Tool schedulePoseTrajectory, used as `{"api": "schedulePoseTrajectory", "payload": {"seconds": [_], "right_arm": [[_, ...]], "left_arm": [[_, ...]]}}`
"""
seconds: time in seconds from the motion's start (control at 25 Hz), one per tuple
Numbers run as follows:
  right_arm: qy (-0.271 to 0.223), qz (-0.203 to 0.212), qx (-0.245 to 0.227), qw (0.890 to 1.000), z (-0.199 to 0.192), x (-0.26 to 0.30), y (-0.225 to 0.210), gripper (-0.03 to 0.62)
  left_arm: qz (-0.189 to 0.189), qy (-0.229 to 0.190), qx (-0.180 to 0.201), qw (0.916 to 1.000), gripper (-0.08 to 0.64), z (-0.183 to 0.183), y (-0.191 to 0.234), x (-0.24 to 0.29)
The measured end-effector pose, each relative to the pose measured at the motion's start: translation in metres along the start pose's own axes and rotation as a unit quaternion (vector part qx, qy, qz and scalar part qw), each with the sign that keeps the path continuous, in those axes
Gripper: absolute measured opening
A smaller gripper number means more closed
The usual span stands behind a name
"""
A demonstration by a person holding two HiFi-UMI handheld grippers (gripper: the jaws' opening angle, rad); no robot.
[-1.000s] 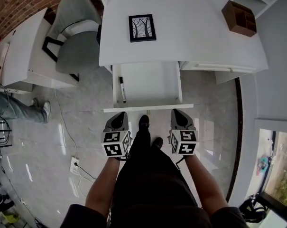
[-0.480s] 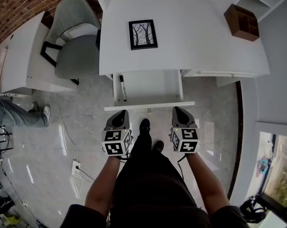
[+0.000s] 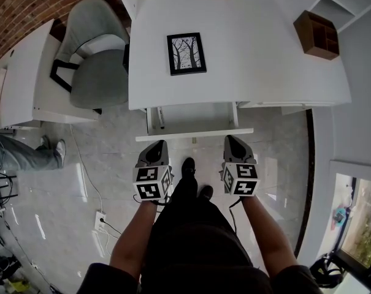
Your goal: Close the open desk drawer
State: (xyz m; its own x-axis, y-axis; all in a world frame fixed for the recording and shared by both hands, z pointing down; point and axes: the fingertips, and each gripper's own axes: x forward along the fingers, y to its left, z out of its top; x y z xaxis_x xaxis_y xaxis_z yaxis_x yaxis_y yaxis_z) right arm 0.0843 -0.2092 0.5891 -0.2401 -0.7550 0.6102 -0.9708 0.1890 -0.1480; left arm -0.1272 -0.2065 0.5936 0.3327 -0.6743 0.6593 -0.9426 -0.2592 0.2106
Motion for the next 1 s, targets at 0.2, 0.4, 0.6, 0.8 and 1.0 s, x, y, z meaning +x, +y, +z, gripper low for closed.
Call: {"api": "schedulePoseTrajectory", "payload": {"seconds": [0.2,0.4,0.6,0.8,1.0], "right_arm": [[-0.003,-0.003,0.004,1.000,0.013,0.016,-0.003,0.005],[-0.004,-0.005,0.006,1.000,0.024,0.029,-0.007,0.005],[-0.007,-0.009,0.007,1.000,0.035,0.042,-0.011,0.005],[-0.010,-0.012,0.009,1.000,0.044,0.053,-0.013,0.005],[-0.012,-0.013,0.008,1.000,0.051,0.062,-0.015,0.005]], "left_arm": [[-0.001,0.000,0.002,1.0000,0.009,0.014,0.006,0.014],[0.000,-0.003,0.000,1.0000,0.009,0.026,0.010,0.025],[-0.001,-0.005,0.001,1.0000,0.009,0.038,0.014,0.037],[-0.001,-0.009,0.002,1.0000,0.009,0.048,0.018,0.047],[-0.002,-0.012,-0.001,0.9999,0.009,0.056,0.022,0.055]]}}
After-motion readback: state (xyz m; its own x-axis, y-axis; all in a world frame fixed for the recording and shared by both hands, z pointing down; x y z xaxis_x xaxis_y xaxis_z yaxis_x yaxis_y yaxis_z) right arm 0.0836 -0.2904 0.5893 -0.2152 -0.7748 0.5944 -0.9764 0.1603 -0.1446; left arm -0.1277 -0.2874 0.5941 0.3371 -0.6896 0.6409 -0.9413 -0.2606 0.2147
